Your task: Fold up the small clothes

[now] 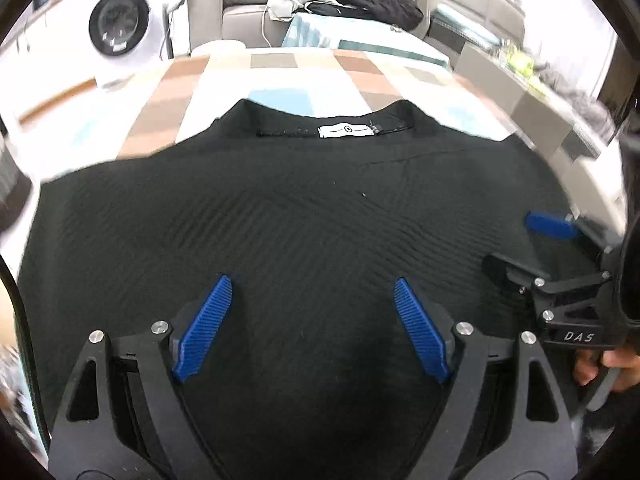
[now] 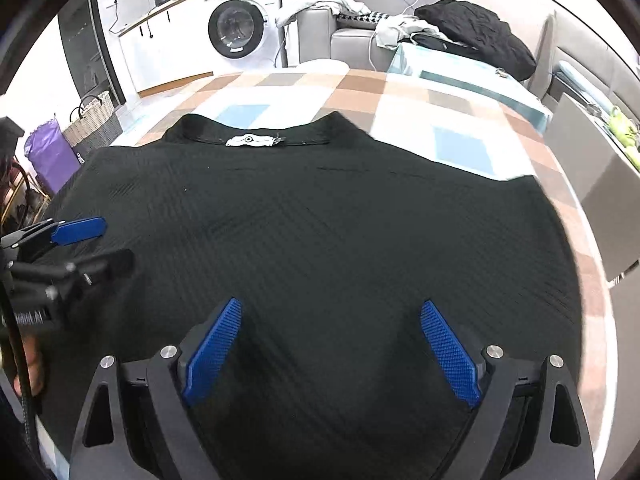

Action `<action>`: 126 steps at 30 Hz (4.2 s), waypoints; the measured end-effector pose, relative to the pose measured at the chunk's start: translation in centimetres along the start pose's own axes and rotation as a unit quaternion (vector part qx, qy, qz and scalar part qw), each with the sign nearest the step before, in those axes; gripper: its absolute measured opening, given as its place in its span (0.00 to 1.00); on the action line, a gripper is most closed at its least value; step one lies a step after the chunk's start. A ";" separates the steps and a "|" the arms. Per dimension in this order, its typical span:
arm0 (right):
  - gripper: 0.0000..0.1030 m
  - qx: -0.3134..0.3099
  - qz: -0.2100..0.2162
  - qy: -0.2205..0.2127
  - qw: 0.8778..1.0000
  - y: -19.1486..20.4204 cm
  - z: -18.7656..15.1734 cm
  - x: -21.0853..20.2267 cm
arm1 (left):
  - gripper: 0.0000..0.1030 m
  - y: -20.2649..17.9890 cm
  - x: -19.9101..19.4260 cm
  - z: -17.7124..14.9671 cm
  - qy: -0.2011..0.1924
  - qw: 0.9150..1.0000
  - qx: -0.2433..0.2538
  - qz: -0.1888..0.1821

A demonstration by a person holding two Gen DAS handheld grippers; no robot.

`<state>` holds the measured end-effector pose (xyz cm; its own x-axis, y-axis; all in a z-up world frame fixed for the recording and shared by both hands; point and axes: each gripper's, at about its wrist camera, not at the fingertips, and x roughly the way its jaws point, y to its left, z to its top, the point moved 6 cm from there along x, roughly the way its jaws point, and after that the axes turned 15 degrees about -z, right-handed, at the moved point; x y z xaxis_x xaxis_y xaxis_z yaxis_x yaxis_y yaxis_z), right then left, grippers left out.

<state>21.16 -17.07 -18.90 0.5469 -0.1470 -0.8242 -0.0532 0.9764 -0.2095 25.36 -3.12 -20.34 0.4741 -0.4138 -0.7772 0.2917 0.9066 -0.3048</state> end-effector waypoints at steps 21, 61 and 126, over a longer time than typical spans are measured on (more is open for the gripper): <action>0.94 0.029 -0.048 0.021 0.998 -4.1 1.4 1.7 | 0.80 2.8 0.8 2.7 0.001 0.998 -0.045 0.042; 0.94 -0.037 0.058 -0.008 0.998 3.0 -10.1 -10.9 | 0.79 5.0 -21.0 -24.2 -0.128 0.955 -0.266 0.032; 0.44 0.078 0.114 0.021 0.990 -4.0 -9.0 -11.7 | 0.61 -10.4 -8.7 -10.2 -0.030 0.993 0.028 -0.107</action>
<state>7.47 -20.65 -13.18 0.4996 0.0763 -0.8629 -0.0397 0.9971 0.0652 9.70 -8.14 -16.07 0.4451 -0.6023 -0.6627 0.4363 0.7921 -0.4269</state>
